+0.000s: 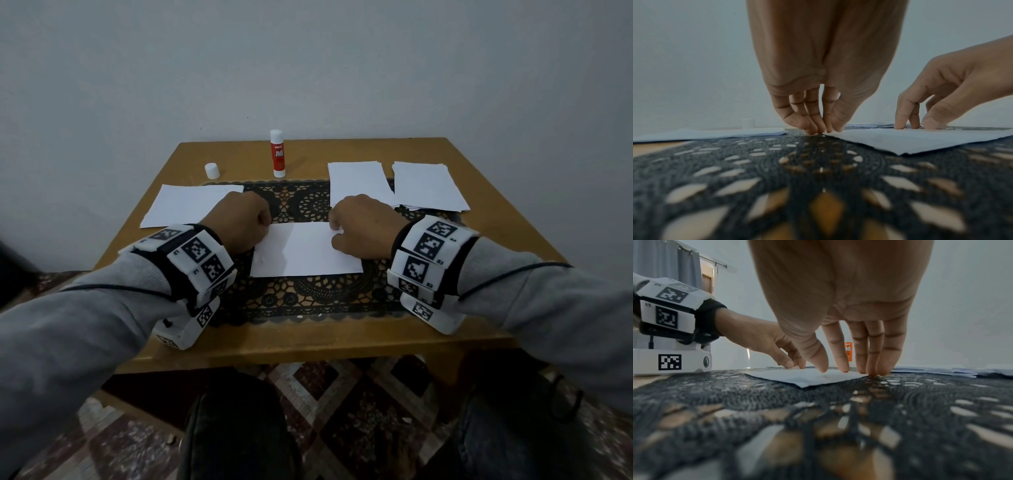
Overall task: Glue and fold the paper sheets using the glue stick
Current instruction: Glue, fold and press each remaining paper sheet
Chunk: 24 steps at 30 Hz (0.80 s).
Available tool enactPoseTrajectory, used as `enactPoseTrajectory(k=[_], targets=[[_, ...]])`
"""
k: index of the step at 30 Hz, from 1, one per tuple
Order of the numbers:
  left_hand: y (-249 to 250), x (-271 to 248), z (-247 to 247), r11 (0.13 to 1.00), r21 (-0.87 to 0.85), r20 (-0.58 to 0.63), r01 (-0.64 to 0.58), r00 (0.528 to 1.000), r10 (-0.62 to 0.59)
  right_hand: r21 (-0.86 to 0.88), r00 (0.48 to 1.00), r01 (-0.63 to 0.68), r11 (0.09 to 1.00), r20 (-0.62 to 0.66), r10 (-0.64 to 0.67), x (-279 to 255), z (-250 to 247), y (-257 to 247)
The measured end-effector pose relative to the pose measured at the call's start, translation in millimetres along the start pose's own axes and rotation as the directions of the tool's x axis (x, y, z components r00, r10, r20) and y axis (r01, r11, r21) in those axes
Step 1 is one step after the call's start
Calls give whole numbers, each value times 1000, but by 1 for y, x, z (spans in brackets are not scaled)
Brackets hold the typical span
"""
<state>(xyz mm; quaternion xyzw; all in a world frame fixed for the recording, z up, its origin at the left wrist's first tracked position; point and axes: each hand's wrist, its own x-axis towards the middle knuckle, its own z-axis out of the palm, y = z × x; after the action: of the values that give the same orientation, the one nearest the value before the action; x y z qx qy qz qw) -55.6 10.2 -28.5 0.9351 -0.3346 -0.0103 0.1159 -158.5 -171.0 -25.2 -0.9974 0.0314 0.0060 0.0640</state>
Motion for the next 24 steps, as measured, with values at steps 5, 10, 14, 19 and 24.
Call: enactPoseTrajectory(k=[5,10,14,19,24], targets=[[2,-3,-5,996,-61,-157,-69,986,59,26,999,-34,999,-24,34,0,-2,2],[2,-4,-4,991,-117,-227,-58,973,30,41,997,-54,998,-56,56,-1,-2,3],[5,-3,-2,995,-100,-183,13,983,-32,43,995,-83,996,-56,85,0,-3,6],[2,-1,-3,986,-148,-224,73,969,-105,75,991,-126,989,-44,130,-1,-5,5],[3,-2,-5,972,-215,-225,99,963,-147,227,979,-187,956,-37,201,-2,-8,0]])
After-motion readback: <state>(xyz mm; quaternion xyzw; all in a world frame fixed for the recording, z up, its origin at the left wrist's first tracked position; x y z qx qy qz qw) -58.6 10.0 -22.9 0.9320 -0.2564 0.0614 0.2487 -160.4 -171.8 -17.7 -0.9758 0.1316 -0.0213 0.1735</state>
